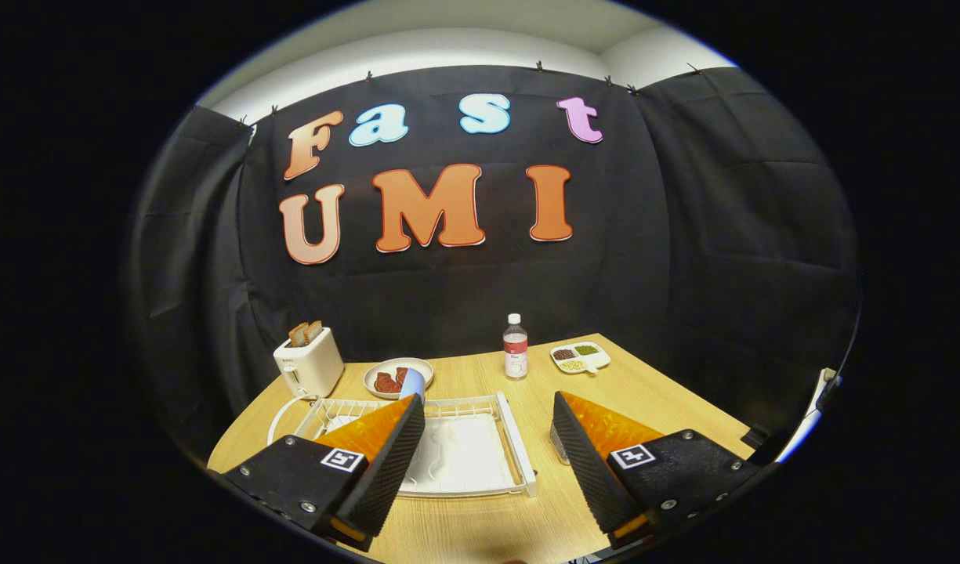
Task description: Take the plate from the dish rack, then take the spoon from the basket and place it into the plate.
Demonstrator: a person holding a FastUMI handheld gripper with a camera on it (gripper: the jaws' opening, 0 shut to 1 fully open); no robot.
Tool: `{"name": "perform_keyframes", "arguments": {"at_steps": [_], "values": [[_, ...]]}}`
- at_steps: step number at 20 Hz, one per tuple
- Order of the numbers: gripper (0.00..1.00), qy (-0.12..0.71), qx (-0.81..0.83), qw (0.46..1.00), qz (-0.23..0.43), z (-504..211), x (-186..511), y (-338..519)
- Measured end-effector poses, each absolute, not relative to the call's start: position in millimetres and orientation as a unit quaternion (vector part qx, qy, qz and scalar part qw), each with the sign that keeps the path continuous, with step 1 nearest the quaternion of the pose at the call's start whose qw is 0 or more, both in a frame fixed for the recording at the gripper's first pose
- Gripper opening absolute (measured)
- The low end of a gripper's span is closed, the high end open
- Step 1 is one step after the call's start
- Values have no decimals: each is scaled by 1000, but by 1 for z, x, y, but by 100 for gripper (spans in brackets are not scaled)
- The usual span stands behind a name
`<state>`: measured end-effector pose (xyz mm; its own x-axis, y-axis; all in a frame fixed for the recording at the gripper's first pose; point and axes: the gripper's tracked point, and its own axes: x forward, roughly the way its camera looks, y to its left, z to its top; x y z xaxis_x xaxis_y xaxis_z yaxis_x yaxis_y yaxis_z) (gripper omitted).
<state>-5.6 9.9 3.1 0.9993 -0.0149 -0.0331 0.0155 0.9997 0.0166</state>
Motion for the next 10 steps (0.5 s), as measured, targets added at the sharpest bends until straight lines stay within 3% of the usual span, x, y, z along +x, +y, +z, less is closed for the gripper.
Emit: {"name": "perform_keyframes", "arguments": {"at_steps": [10], "values": [[98,48,-29,998,36,-9,36,68]]}}
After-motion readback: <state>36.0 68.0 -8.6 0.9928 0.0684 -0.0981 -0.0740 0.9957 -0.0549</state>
